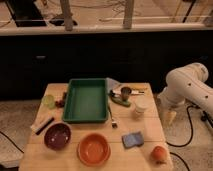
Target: Place sponge in tray
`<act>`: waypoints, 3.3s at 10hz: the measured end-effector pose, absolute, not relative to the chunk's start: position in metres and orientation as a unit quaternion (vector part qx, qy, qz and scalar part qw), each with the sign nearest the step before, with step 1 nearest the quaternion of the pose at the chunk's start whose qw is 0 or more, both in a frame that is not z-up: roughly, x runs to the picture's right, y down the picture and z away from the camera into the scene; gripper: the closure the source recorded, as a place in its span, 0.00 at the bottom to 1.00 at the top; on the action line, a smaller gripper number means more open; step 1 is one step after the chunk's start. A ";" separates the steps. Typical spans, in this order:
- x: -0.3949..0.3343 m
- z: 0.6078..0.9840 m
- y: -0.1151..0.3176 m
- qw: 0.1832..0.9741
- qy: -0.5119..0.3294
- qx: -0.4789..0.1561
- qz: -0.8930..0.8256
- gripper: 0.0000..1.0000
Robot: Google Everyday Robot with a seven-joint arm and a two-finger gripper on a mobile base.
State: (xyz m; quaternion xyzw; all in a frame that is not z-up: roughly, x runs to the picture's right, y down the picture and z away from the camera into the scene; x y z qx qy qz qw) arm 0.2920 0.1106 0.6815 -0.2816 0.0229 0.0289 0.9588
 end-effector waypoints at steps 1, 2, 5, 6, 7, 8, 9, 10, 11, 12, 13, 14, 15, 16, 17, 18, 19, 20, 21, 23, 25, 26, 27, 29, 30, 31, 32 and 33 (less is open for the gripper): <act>0.292 0.682 0.111 0.959 0.023 -0.282 0.029 0.20; 0.292 0.682 0.111 0.959 0.023 -0.282 0.029 0.20; 0.292 0.682 0.111 0.959 0.023 -0.282 0.029 0.20; 0.292 0.682 0.111 0.959 0.023 -0.282 0.029 0.20; 0.292 0.681 0.111 0.959 0.023 -0.282 0.029 0.20; 0.292 0.681 0.111 0.959 0.023 -0.282 0.029 0.20; 0.292 0.681 0.111 0.959 0.023 -0.282 0.029 0.20; 0.292 0.681 0.111 0.959 0.023 -0.282 0.029 0.20; 0.292 0.681 0.111 0.959 0.023 -0.282 0.029 0.20; 0.292 0.681 0.111 0.959 0.023 -0.282 0.029 0.20; 0.292 0.681 0.111 0.959 0.023 -0.282 0.029 0.20; 0.292 0.681 0.111 0.959 0.023 -0.282 0.028 0.20; 0.290 0.679 0.115 0.959 0.024 -0.283 0.021 0.20; 0.284 0.673 0.124 0.958 0.024 -0.285 0.004 0.20; 0.281 0.668 0.132 0.958 0.025 -0.285 -0.006 0.20; 0.281 0.666 0.136 0.958 0.026 -0.286 -0.011 0.20; 0.277 0.667 0.136 0.958 0.024 -0.286 -0.015 0.20; 0.277 0.667 0.136 0.958 0.025 -0.287 -0.017 0.20; 0.277 0.667 0.137 0.957 0.025 -0.287 -0.019 0.20; 0.257 0.662 0.150 0.955 0.018 -0.291 -0.051 0.20; 0.244 0.659 0.158 0.953 0.015 -0.294 -0.068 0.20; 0.243 0.659 0.160 0.953 0.014 -0.295 -0.073 0.20; 0.240 0.660 0.162 0.952 0.013 -0.297 -0.080 0.20; 0.220 0.663 0.170 0.949 0.008 -0.301 -0.097 0.20; 0.206 0.665 0.175 0.947 0.004 -0.302 -0.109 0.20; 0.199 0.666 0.179 0.946 0.002 -0.302 -0.119 0.20; 0.196 0.669 0.182 0.945 0.001 -0.304 -0.125 0.20; 0.195 0.674 0.186 0.943 -0.001 -0.306 -0.129 0.20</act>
